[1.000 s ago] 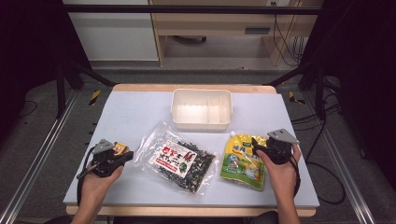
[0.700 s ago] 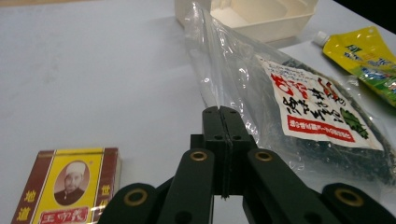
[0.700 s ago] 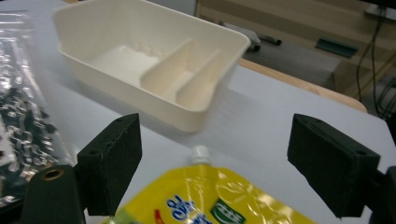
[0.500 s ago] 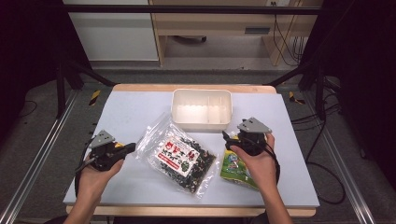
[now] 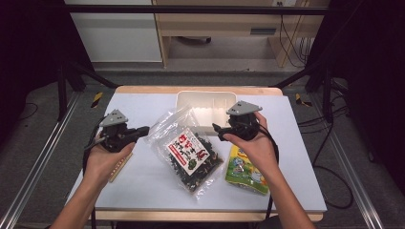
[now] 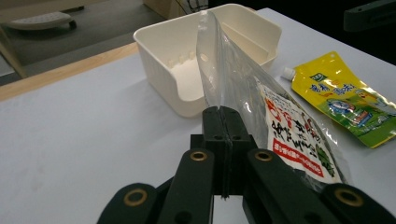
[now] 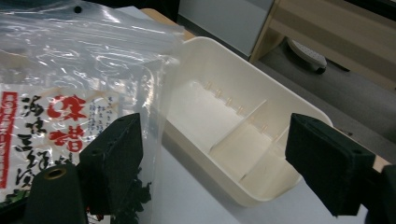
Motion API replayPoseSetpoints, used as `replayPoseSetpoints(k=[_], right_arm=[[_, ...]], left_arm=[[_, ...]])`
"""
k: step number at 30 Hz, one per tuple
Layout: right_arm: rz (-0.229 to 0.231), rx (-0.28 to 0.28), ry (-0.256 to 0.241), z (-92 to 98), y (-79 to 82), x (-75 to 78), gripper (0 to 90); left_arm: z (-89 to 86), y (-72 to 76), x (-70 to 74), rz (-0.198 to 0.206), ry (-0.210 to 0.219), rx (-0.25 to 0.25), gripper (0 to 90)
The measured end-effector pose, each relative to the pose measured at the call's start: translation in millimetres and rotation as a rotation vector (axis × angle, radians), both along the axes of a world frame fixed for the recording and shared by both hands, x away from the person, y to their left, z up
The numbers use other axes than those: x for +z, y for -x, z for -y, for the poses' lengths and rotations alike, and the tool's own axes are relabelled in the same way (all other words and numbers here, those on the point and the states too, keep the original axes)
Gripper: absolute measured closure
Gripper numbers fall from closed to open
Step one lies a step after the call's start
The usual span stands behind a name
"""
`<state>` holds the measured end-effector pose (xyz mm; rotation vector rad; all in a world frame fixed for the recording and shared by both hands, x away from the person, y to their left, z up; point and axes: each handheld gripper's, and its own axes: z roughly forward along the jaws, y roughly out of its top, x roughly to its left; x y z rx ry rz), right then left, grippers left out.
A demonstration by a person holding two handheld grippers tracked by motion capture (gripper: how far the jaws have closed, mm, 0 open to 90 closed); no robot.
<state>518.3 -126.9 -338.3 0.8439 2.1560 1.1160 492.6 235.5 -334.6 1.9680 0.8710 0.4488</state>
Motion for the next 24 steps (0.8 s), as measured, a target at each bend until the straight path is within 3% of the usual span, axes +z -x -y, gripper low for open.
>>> replayPoseSetpoints(k=[3,5,8,12,17,24], right_arm=[[-0.001,0.036,0.019,0.7,-3.8,16.6,19.5],[0.002,0.048,0.027,2.8,-5.5,24.4,19.5],[0.011,0.055,0.047,8.2,-9.7,35.2,19.6],[0.011,0.068,0.061,13.4,-14.5,44.5,20.5],[-0.003,0.117,0.134,14.0,-20.8,60.0,21.0],[-0.003,0.178,0.194,14.0,-27.4,71.9,18.0]], left_arm=[[7.6,-11.6,11.3,-0.008,-0.003,-0.023,90.0],[17.5,-21.1,22.8,0.005,-0.034,-0.056,90.0],[26.0,-29.0,32.2,0.008,-0.043,-0.081,90.0],[34.2,-33.6,39.6,0.014,-0.053,-0.1,90.0],[47.6,-36.7,53.2,0.029,-0.057,-0.134,90.0],[63.3,-37.3,64.3,0.05,-0.069,-0.168,90.0]])
